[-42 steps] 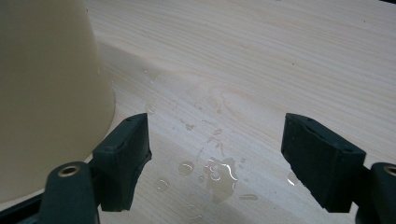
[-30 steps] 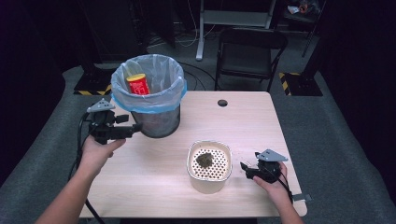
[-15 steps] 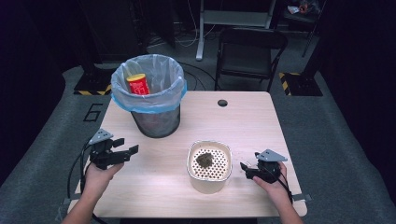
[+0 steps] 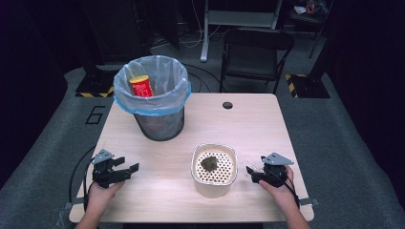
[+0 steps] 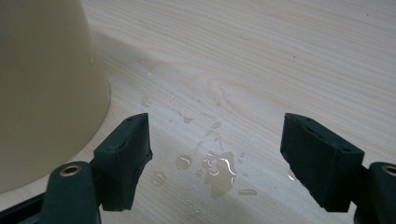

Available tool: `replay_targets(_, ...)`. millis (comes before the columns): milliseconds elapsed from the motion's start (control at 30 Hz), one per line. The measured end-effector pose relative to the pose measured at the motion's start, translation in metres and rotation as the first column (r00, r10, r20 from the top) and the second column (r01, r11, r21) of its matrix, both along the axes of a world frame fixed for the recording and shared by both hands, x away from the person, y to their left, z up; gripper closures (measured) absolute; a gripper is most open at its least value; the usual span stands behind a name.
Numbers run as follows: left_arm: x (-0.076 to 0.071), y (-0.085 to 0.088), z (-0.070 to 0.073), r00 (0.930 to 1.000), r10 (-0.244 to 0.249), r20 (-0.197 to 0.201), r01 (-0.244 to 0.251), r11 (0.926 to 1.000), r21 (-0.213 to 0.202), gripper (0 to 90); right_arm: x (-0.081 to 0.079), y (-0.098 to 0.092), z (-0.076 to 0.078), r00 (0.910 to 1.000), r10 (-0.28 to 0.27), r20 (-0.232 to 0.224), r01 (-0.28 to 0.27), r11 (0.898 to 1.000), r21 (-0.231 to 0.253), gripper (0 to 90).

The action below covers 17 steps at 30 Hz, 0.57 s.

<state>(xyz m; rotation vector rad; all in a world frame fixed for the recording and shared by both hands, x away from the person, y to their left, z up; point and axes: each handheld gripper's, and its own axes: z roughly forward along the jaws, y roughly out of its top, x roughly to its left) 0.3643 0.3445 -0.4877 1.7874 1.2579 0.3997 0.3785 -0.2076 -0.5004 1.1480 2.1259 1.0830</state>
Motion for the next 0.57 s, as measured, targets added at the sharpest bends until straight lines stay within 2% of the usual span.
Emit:
replay_targets(100, 0.002, 0.004, -0.006, 0.9999, 0.011, -0.011, -0.01, 0.9998, 0.019, 24.5, 0.0, 0.0, -0.001, 1.0, -0.006, -0.004, 0.006, 1.0, -0.001, 23.8)
replay_targets(133, 0.002, 0.006, -0.009, 0.9999, 0.013, 0.001, -0.013, 0.9995, 0.027, 24.2, 0.0, -0.001, -0.001, 1.0, 0.0, -0.006, 0.0, 1.0, -0.006, 23.8)
replay_targets(267, 0.005, 0.011, -0.021, 0.9985, 0.032, -0.044, -0.031, 0.9992, 0.025, 23.5, 0.001, -0.002, -0.002, 0.9999, -0.008, -0.007, 0.008, 1.0, -0.007, 23.7)
replay_targets(300, 0.006, 0.012, -0.024, 0.9984, 0.042, -0.039, -0.04, 0.9985, 0.038, 23.0, 0.001, -0.002, -0.002, 0.9999, -0.011, -0.006, 0.011, 1.0, -0.004, 23.8)
replay_targets(400, 0.008, 0.014, -0.028, 0.9971, 0.053, -0.054, -0.051, 0.9976, 0.047, 20.9, 0.002, -0.005, -0.003, 0.9999, -0.014, -0.009, 0.014, 1.0, -0.013, 23.7)
replay_targets(533, 0.011, 0.017, -0.031, 0.9945, 0.075, -0.074, -0.073, 0.997, 0.023, 15.4, 0.003, -0.01, -0.005, 0.999, -0.043, -0.011, 0.043, 0.999, -0.018, 22.7)
replay_targets(567, 0.012, 0.018, -0.031, 0.994, 0.083, -0.071, -0.08, 0.996, 0.038, 15.1, 0.004, -0.012, -0.005, 0.9986, -0.051, -0.01, 0.051, 0.998, -0.022, 22.5)
